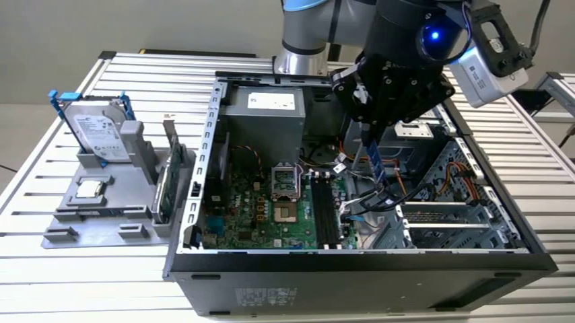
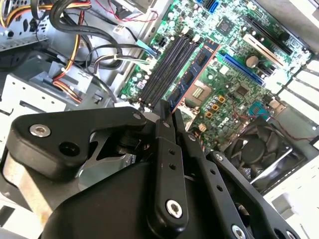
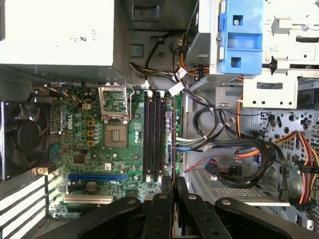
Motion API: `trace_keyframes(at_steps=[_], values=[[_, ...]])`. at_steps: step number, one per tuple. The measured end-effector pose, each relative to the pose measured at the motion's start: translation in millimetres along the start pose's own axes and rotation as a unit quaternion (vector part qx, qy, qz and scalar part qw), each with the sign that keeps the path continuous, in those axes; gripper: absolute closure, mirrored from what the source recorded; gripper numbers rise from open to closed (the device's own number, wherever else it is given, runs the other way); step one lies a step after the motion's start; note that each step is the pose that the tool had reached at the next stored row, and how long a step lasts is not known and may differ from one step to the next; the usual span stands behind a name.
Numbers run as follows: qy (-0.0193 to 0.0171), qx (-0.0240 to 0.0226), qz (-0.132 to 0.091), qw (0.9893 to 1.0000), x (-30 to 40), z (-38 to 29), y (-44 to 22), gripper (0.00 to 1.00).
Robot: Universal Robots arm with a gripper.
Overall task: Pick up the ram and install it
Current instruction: 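Insert the ram into the slot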
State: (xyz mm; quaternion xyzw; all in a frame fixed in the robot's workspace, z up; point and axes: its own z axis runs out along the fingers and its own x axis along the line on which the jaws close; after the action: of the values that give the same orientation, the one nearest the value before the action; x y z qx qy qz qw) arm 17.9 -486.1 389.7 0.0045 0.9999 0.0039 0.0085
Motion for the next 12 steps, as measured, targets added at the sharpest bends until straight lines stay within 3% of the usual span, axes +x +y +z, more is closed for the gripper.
trace_keyframes(at_steps=[6,12], values=[[0.0,0.0001,0.0,1.0,0.0,0.3,0.0,1.0],[0.0001,0.0001,0.0,1.0,-0.4,5.0,0.0,1.0]])
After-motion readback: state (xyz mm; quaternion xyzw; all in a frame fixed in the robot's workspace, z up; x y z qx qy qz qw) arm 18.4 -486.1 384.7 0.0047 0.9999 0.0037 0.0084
